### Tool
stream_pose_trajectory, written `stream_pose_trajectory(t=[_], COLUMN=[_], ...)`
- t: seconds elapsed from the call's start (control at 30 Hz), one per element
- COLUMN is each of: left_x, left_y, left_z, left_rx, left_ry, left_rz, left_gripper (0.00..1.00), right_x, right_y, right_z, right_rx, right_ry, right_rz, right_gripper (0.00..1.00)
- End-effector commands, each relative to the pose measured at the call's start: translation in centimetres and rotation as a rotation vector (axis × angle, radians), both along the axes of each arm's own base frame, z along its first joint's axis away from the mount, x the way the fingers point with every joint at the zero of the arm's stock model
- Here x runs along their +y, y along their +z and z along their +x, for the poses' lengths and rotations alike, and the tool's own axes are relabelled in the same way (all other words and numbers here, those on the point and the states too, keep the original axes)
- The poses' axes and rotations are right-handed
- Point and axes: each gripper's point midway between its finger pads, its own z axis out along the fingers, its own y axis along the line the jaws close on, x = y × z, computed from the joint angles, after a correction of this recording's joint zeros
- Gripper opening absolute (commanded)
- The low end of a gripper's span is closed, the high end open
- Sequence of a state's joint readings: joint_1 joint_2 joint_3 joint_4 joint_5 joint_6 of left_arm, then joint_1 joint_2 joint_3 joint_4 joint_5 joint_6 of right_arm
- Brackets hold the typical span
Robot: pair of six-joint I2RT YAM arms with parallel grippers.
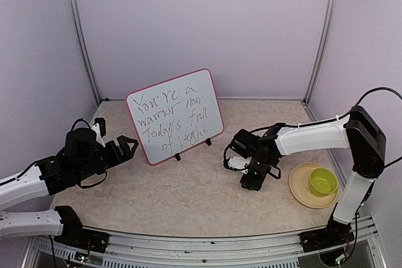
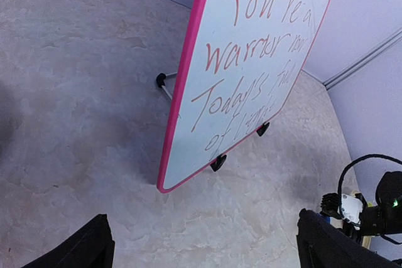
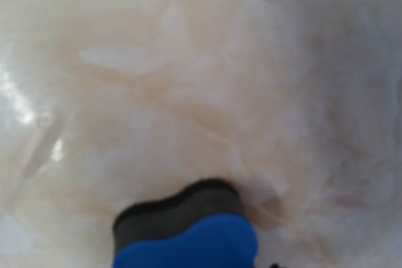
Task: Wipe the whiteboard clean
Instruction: Pick up the whiteboard eraser from the center of the board.
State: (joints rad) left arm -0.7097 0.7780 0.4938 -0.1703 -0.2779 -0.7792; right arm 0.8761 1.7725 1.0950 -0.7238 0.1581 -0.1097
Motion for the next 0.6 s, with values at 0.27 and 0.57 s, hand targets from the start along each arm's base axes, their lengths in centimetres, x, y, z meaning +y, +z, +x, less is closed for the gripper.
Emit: stream_pose_trajectory(t=[0.27,0.57], left_x=[-0.7,-0.6], left_y=[0.2,0.1], left_z=[-0.2,-0.3], left_rx=[-0.009,-0.006], left_ry=[-0.014,-0.009], left_rz=[-0.027,-0.030], left_gripper=[0.99,0.99], right_x=[0.9,0.4], right_y=[1.6,0.6], right_z=[-1.0,-0.9], right_rx=[0.002,0.008], right_ry=[0.015,0.009], right_rz=[0.084,0.050], right_gripper=[0.39,0.48])
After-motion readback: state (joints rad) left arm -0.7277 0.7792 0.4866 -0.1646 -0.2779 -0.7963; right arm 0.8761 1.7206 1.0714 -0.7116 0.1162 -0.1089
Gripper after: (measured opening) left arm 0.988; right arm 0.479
